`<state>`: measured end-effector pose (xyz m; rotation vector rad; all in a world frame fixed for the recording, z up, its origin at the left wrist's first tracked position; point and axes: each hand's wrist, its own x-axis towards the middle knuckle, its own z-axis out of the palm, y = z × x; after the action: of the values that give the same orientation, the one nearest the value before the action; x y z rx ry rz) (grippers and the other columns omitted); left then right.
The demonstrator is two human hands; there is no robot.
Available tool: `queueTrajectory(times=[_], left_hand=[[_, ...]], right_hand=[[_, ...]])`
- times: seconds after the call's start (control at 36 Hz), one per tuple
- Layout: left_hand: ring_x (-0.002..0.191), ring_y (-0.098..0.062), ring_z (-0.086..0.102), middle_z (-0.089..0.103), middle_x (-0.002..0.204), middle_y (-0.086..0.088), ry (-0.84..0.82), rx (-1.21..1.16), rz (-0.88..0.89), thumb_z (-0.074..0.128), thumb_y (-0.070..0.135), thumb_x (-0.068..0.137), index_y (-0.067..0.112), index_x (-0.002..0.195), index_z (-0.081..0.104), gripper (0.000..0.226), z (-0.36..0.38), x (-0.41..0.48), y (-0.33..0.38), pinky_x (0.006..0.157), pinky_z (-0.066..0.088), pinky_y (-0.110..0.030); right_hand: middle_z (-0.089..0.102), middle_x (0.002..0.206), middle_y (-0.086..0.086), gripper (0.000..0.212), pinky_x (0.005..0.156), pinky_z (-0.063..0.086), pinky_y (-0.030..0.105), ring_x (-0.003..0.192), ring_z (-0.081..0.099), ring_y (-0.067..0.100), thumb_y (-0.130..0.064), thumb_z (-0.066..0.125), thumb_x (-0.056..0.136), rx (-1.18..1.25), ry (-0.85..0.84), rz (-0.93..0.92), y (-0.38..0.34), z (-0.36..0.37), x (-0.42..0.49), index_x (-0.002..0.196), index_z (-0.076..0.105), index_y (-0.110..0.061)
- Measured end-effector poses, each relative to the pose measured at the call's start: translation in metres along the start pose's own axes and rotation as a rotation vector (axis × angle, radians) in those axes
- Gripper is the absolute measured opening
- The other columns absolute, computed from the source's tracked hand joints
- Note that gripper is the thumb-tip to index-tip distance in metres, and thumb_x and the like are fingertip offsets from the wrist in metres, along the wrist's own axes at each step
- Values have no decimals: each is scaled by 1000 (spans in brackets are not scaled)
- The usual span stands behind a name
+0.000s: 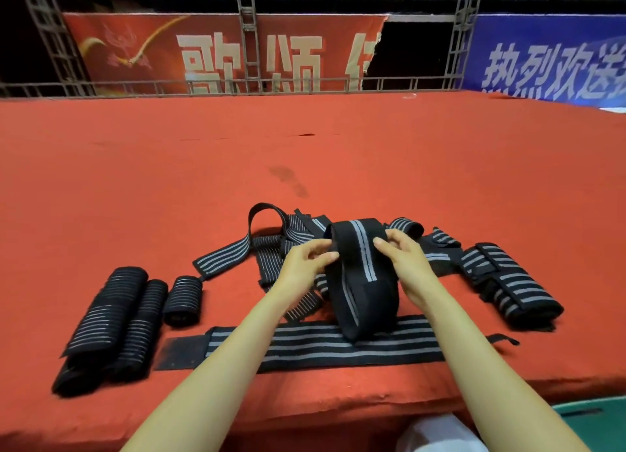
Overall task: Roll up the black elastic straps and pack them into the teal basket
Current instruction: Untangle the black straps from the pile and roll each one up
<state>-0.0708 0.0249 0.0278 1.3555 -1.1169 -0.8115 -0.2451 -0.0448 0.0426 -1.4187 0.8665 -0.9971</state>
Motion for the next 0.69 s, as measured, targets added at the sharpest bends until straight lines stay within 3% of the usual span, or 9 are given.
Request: queueTrajectory(times=[0.06,0.14,0.22,0.33,0.42,0.5,0.56,0.64,0.69], left_hand=[[86,-8,65,70,95,3,161,-81,-44,60,5,90,16,102,67,18,-15,-4,-3,68,49,-14],[85,-13,61,64,102,-4,404,-241,-170,57,1,91,7,116,57,25,-45,-12,-17,66,49,-19],[78,-13,62,62,98,-7,408,-255,-189,54,-7,90,5,123,49,36,-65,-24,-27,60,52,-18],[77,-13,65,61,98,-4,397,-283,-129,53,-16,84,18,125,38,55,-72,-35,-27,59,56,-21],[80,-15,64,61,96,-5,427,-247,-106,56,-19,80,20,133,26,71,-74,-37,-29,67,57,-29],[85,-15,62,63,97,-5,416,-167,-96,58,-17,80,20,148,12,90,-78,-37,-29,75,52,-30],[85,-13,62,64,98,-6,407,-160,-94,59,-16,80,21,149,9,92,-81,-38,-29,69,52,-24],[83,-11,62,64,101,-8,423,-174,-95,56,-17,80,23,148,12,90,-83,-40,-27,62,50,-19],[83,-11,61,61,103,-7,475,-155,-89,57,-16,80,23,150,7,94,-84,-42,-28,69,50,-24]], right_hand=[[68,86,2,10,74,52,28,80,65,14,-11,52,97,91,82,29,-2,6,3,92,61,-12],[62,83,2,14,62,48,23,72,62,12,-9,49,98,128,261,48,-1,1,11,88,58,-15],[55,78,2,7,48,39,15,53,54,1,-9,47,99,72,239,70,4,-4,15,100,54,-10],[56,89,7,15,62,39,29,73,53,14,-4,49,94,66,205,147,10,2,18,106,53,-12],[56,95,4,27,71,39,32,88,52,20,-8,54,88,21,235,177,12,6,18,112,49,-19],[50,95,1,44,69,38,31,84,49,16,-14,58,88,-37,269,144,9,6,18,125,36,-23],[54,93,2,42,67,41,28,80,53,14,-17,60,90,-87,193,114,6,6,14,127,40,-22],[51,121,0,46,99,40,31,113,47,11,-32,70,85,-249,24,67,8,7,5,124,49,-21],[49,126,-3,52,104,37,33,119,43,9,-31,75,81,-274,-35,53,11,9,2,125,50,-20]])
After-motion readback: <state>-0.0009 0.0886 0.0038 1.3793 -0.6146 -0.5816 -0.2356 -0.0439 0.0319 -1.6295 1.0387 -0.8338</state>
